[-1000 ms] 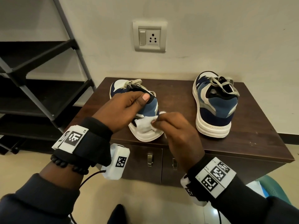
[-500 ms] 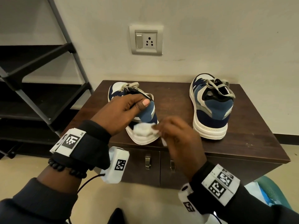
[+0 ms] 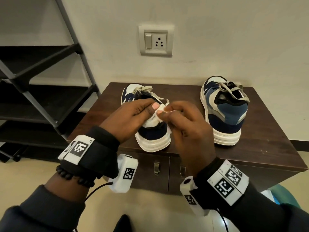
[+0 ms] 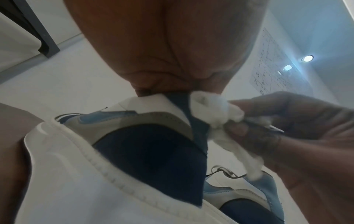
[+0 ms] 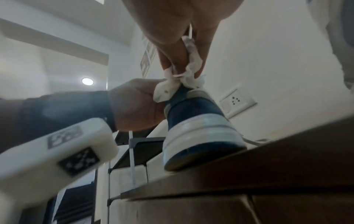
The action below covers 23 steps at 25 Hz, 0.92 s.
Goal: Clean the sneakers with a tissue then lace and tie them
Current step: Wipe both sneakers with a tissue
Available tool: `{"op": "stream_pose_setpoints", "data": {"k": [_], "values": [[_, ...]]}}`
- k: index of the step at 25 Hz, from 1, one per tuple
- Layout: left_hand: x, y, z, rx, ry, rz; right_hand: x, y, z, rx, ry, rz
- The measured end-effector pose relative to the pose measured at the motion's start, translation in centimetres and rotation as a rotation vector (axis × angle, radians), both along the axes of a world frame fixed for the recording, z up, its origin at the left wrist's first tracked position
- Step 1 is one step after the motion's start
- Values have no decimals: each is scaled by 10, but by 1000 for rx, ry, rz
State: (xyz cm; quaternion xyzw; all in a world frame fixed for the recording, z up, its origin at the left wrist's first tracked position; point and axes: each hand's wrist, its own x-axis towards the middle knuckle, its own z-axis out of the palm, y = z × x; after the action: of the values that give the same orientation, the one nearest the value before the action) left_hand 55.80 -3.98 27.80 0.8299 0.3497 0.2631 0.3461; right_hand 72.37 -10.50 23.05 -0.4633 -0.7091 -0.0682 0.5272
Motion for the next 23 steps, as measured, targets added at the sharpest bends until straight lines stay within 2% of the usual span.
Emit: {"op": "stream_pose_setpoints", "data": {"k": [3,4,6,9,14,17,23], "values": [[-1,1,-2,17,22,25,-14,-12,-31,2,-349,82],[-1,1,-3,5,31,30,-12,-18,-39,-14,-406,118],[-2,3,-2,3,39,19,-2,-17,-38,-40,-299,106],[0,2,0,36,32,13,1,-3,-8,-53,-85,-20],[-2,1,0,64,53,11,1,6,-7,-2,-31,17],[-1,2,0,107,82,1,-8,4,-6,-38,162,33],[-3,3,-1,81,111,19,-10,10,-8,-114,221,-82]]}}
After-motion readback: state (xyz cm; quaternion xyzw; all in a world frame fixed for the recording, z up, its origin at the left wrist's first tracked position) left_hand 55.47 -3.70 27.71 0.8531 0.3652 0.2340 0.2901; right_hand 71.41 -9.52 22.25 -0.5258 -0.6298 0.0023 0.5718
